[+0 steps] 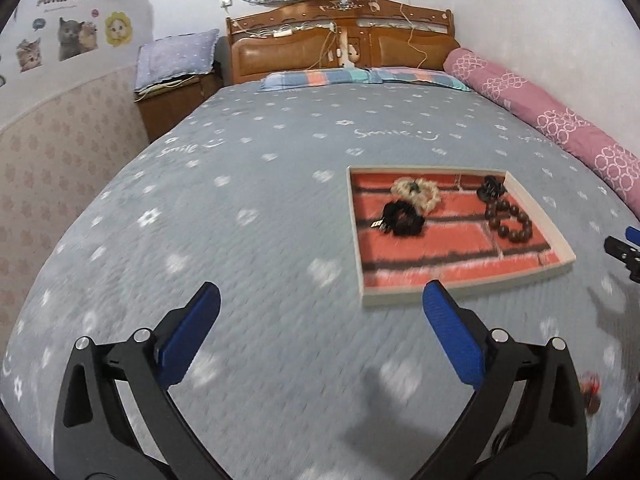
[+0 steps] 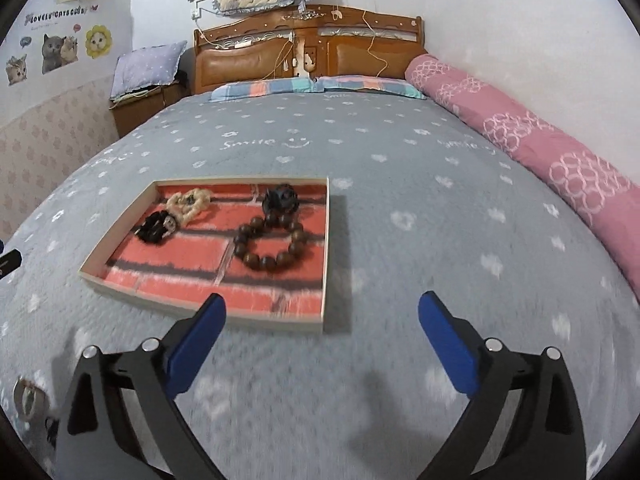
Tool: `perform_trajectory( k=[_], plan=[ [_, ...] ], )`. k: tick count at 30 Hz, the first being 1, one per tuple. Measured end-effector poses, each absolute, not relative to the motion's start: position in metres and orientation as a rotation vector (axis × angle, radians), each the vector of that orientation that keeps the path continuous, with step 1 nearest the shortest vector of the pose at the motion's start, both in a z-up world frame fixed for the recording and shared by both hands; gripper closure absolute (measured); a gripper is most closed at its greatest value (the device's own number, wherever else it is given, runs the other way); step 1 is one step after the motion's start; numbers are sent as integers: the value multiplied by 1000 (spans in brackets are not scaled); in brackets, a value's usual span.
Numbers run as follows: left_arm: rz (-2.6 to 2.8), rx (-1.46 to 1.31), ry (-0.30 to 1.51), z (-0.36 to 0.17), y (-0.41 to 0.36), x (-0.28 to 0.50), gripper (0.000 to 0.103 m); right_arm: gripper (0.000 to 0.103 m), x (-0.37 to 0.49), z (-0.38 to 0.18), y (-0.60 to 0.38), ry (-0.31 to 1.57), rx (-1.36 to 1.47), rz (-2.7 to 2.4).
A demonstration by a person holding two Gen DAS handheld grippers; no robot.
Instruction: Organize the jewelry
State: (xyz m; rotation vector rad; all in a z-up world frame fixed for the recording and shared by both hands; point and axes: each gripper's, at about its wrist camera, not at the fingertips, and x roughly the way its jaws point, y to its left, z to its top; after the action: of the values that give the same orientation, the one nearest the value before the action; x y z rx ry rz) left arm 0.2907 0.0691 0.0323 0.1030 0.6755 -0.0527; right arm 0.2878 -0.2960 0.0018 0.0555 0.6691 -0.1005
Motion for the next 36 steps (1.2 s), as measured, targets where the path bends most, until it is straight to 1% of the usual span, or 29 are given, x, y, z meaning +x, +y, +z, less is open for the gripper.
perform_trajectory(
  k=[9, 19, 28, 36],
  plan=[
    [-7, 43, 691, 14, 102, 237, 5, 8, 225, -15, -286, 701, -21, -153],
    [17, 13, 701, -6, 113, 191, 5, 8, 180, -29, -282, 714, -6, -160],
    [28, 8, 691, -23, 120, 159, 5, 8, 143, -39, -268, 664, 6, -128],
    [26, -20, 706, -33, 130, 149, 5, 8, 130, -49, -262, 689, 33, -115]
  ],
)
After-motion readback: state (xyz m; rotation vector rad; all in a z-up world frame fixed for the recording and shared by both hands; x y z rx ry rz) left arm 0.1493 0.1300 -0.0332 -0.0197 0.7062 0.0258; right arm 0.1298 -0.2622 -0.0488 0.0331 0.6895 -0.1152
